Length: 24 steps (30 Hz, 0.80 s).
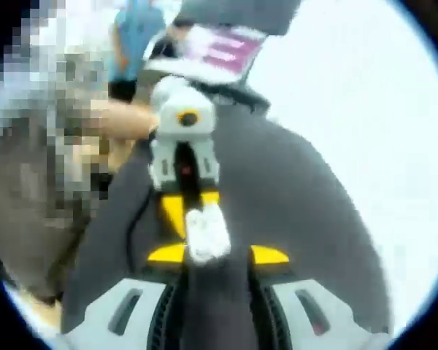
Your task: Pick up three earphones and place each one into its charging case using tactile feedback, ensure that each earphone is properly inserted and securely positioned inside the case.
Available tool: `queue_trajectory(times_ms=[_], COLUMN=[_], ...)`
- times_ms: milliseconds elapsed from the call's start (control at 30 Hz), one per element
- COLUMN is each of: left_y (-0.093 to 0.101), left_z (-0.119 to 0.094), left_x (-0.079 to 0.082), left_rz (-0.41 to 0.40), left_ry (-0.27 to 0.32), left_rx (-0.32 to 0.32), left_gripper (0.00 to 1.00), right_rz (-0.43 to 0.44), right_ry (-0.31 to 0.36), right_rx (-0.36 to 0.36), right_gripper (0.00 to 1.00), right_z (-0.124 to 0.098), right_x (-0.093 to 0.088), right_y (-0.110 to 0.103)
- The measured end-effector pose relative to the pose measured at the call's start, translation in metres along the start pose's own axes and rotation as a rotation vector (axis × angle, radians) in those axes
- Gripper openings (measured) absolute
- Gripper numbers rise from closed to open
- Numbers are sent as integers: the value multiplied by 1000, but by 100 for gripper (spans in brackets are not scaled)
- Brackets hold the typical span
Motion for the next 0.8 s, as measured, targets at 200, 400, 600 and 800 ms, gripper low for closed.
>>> queue_trajectory(times_ms=[200,400,600,800], left_y=[0,0,-1,-1], left_z=[0,0,1,1], left_x=[0,0,0,-1], left_rz=[-12,-19,-20,-43], left_ry=[2,3,1,-3], left_rx=[-4,-4,-5,-16], left_gripper=[14,14,14,14], right_rz=[142,282,186,100], right_ry=[195,405,387,420], right_rx=[56,104,102,72], right_gripper=[44,45,37,31], right_z=[7,18,22,20], right_x=[-14,-9,-9,-6], right_y=[-6,-15,-24,-27])
Point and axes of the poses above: the point that each gripper's makers call its tool centre point, and the gripper's own axes: z roughly forward along the fingers, y roughly to its right, x roughly out of its top, the point moved 2 cm from there along -z, roughly backward along the fingers, and after that the axes turned 13 degrees about -x, right-handed, at the moved point
